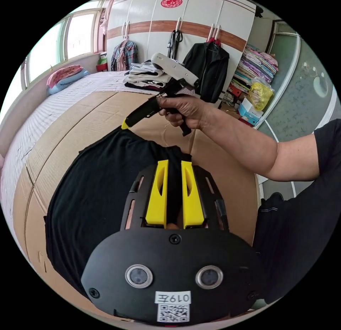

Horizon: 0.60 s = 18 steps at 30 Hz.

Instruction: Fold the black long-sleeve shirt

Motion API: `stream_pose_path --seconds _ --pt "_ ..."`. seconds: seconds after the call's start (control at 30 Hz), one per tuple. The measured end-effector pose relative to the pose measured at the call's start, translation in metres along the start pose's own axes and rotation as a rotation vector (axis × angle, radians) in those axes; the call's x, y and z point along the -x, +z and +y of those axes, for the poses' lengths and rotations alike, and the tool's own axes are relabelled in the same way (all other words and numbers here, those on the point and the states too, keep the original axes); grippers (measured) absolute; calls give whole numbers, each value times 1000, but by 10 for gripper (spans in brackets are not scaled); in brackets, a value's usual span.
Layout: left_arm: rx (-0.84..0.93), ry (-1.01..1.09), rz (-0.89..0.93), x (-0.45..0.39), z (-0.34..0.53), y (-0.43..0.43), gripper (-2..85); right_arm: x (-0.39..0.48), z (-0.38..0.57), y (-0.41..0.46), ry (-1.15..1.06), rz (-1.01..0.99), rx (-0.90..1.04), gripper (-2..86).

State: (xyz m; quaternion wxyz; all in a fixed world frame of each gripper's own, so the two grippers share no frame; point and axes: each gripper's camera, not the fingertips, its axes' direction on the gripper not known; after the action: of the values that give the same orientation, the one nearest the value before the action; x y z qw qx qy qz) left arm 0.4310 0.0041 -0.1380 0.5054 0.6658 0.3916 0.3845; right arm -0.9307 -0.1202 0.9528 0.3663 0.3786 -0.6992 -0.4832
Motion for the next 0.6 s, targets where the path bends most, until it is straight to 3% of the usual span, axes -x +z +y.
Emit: stream_pose_path --seconds 0.13,0.37,0.5,0.6 --pt "-157 -116 -44 -14 31 -49 19 47 24 -69 -1 53 -106 4" --pt "-304 -331 -226 -67 139 -128 23 249 116 -170 -389 -91 -385 -6" --pt "-259 -362 -399 -115 177 -145 38 364 135 -173 -578 -10 -300 -6" --pt "-106 -239 -573 -165 185 -136 65 447 145 -171 -715 177 -160 -3"
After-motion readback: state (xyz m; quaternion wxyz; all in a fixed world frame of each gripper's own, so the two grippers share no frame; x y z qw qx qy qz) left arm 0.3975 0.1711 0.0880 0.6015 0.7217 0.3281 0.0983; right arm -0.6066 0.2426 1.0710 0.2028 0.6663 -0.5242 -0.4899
